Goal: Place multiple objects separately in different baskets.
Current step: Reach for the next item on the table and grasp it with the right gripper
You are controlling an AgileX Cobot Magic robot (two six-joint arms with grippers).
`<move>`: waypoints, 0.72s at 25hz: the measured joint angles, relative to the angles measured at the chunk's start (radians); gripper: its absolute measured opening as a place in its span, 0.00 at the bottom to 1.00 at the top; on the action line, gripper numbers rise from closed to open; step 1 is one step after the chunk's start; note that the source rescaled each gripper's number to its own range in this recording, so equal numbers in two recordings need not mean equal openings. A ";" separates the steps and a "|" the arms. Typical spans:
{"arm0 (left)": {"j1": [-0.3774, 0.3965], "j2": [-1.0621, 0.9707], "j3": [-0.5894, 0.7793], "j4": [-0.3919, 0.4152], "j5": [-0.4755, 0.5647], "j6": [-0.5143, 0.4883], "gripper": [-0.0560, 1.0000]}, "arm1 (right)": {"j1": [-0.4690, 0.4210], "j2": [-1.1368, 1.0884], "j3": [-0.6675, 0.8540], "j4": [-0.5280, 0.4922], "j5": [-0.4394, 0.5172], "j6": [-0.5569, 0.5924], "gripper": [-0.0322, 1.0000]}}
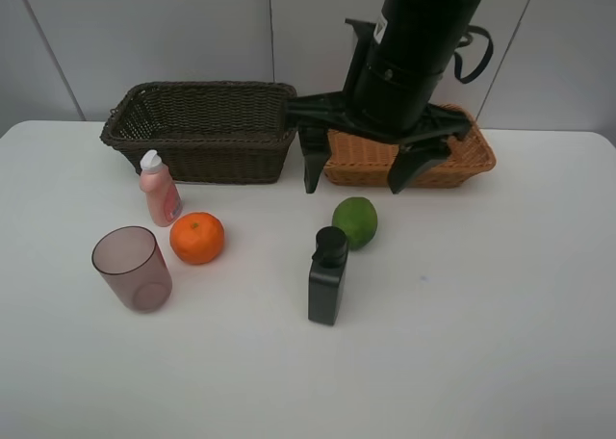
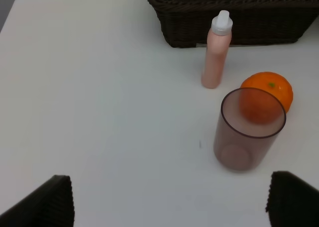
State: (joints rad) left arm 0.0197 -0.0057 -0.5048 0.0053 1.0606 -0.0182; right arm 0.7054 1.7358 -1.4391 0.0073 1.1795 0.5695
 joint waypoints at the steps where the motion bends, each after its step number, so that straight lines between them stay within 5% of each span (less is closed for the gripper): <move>1: 0.000 0.000 0.000 0.000 0.000 0.000 1.00 | 0.012 0.000 0.000 0.004 0.000 0.015 0.91; 18: 0.000 0.000 0.000 0.000 0.000 0.000 1.00 | 0.108 0.052 0.000 -0.075 0.009 0.261 0.91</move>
State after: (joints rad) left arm 0.0197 -0.0057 -0.5048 0.0053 1.0606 -0.0182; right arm 0.8131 1.7882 -1.4391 -0.0681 1.1888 0.8309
